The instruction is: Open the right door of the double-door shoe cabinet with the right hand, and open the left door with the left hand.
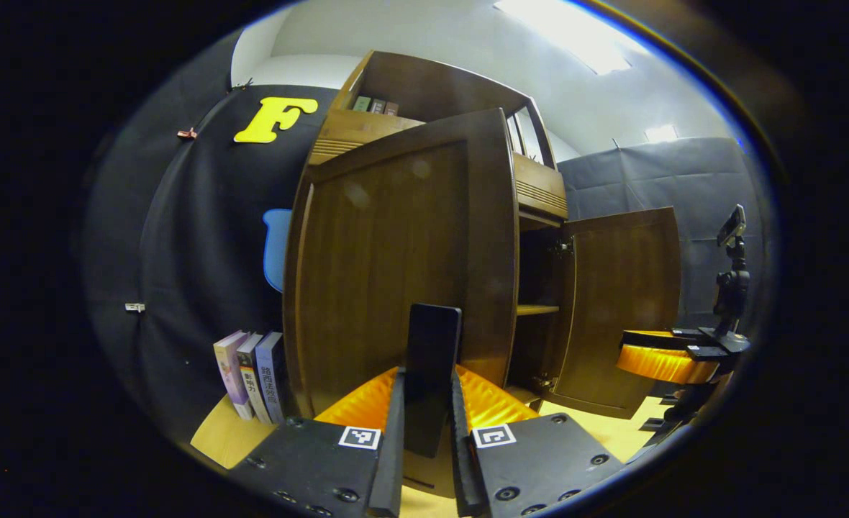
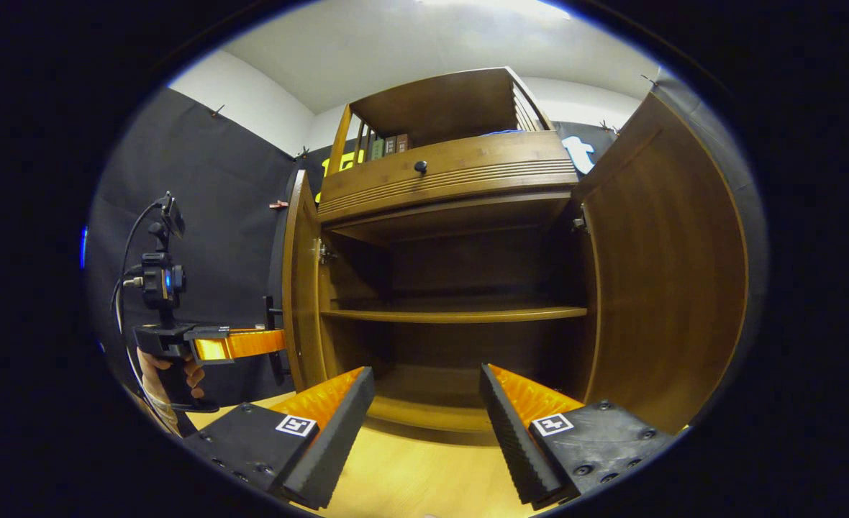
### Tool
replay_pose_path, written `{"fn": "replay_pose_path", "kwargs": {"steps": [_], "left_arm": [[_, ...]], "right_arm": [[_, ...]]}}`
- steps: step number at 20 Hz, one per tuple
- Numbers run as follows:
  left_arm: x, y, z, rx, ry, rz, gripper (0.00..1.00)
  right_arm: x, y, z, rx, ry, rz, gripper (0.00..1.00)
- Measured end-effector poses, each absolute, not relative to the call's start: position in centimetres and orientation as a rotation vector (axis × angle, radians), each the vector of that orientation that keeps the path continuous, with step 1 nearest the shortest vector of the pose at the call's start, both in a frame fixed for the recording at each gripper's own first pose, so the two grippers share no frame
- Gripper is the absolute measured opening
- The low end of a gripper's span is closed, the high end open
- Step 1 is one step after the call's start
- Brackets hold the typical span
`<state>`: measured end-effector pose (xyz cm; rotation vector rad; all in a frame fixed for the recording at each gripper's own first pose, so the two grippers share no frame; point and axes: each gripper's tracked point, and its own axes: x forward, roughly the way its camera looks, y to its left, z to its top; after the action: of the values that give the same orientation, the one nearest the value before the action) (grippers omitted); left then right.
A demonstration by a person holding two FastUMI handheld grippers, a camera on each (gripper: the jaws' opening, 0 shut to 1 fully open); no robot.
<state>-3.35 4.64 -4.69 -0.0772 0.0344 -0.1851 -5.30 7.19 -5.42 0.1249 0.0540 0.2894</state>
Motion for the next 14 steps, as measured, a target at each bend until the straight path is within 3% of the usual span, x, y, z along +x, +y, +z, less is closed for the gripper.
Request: {"fn": "replay_pose_path", "kwargs": {"steps": [14], "left_arm": [[-6.9, 10.9, -4.3, -0.098, 0.002, -0.103, 0.25]], "right_arm": [[-4.6, 12.8, -5.7, 0.144, 0.065, 0.381, 0.93]]}}
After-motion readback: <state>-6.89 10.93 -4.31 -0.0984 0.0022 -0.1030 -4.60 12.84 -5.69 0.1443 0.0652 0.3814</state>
